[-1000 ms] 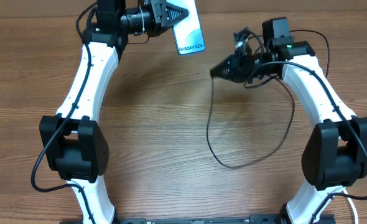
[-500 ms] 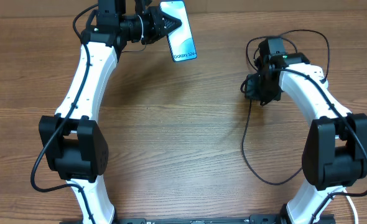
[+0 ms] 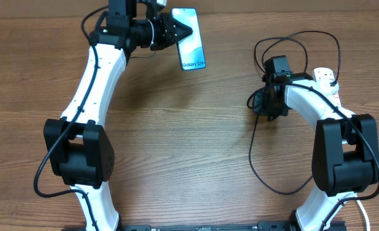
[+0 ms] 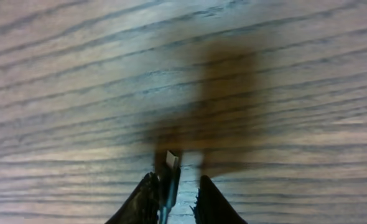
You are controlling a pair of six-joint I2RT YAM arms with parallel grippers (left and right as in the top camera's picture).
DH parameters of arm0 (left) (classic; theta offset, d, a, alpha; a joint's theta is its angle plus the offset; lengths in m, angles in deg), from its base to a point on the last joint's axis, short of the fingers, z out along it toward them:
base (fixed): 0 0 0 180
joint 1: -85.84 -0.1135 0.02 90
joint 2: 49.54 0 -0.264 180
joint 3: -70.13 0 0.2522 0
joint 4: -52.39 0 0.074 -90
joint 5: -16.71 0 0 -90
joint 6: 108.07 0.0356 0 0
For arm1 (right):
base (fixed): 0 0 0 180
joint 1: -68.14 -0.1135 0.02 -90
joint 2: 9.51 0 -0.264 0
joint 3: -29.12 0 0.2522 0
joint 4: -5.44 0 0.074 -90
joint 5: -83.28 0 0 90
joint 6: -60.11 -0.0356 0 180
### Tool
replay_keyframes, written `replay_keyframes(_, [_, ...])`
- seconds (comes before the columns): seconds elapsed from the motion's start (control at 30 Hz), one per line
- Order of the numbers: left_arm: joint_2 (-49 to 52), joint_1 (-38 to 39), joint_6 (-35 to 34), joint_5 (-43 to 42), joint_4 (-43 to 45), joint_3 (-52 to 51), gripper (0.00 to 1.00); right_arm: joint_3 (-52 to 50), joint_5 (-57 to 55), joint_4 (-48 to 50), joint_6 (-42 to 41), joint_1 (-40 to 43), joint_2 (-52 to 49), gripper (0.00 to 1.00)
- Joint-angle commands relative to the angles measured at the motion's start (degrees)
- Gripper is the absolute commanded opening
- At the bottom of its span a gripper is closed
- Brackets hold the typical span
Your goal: Plug charger to phone and switch on socket
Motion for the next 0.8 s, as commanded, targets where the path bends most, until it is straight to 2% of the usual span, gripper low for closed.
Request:
replay_keyframes(0.0, [-0.70,0.52,1.33,-0.81,0.28,0.59,0.04,-0.37,-0.55,-0.68,-0.37,0.20,-0.02,0.30])
replay_keyframes(0.2, [-0.70,0.52,1.31,-0.81,0.35,0.59,0.04,-0.39,-0.48,-2.21,-4.02,0.15,-0.02,0.30])
replay_keyframes(0.27, [-0.70,0.50,1.31,-0.81,0.42,0.59,0.04,-0.39,-0.46,-2.21,-5.05,0.15,-0.02,0.29])
replay_keyframes(0.3, [-0.70,0.50,1.31,-0.81,0.39,0.59,0.04,-0.39,-0.44,-2.27,-6.01,0.15,-0.04,0.24])
replay_keyframes(0.33, [-0.70,0.50,1.31,-0.83,0.42,0.59,0.04,-0.39,0.24,-2.34,-6.10,0.15,-0.11,0.22])
replay_keyframes(0.7, [-0.70,0.48,1.29,-0.96,0.48,0.59,0.04,-3.21,2.10,1.22,-6.10,0.07,-0.68,0.20])
replay_keyframes(0.77, [-0.70,0.46,0.85,-0.98,0.50,0.59,0.04,-3.23,3.61,0.79,-6.38,0.07,-0.68,0.15])
